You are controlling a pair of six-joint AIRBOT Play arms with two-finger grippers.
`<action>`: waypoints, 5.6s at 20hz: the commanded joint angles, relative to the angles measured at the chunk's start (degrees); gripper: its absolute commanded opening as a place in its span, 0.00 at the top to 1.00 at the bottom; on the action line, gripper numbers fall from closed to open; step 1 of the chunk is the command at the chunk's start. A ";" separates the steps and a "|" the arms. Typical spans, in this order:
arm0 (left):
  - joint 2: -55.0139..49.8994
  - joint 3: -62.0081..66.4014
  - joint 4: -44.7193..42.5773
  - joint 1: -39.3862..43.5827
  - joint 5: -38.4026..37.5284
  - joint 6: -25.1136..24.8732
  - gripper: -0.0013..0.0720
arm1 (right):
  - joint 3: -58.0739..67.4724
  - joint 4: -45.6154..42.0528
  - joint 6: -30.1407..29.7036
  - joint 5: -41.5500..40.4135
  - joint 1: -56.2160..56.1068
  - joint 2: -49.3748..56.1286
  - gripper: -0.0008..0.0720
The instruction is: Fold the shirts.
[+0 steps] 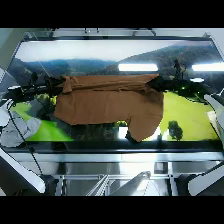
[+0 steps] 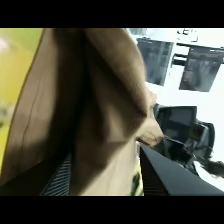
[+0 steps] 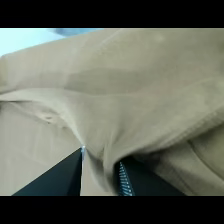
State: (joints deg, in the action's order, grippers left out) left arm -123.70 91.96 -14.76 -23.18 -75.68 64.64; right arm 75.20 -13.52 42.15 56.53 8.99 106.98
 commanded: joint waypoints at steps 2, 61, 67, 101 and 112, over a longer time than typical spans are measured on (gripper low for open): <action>3.54 0.07 3.65 -2.78 -5.84 -0.07 0.38 | 0.00 -8.52 10.88 6.19 5.44 -3.56 0.64; 33.88 -20.96 -33.20 -6.36 -12.04 -1.09 0.98 | -33.94 -5.40 14.49 7.15 11.85 -35.89 0.96; 20.76 -1.64 -33.27 -1.07 -13.35 4.48 0.98 | -20.48 -4.15 14.40 -6.82 2.27 -23.63 0.96; 10.36 10.03 -22.75 6.82 -14.86 8.81 0.98 | -2.82 -18.16 20.11 1.31 -1.66 -1.66 0.28; 8.76 9.01 -38.75 30.10 2.64 7.39 0.98 | -2.69 -10.69 19.34 -2.25 -5.88 -1.31 0.95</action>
State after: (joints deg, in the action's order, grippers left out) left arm -113.99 101.01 -49.34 1.65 -78.41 71.77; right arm 72.34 -26.70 61.93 53.58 3.38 105.67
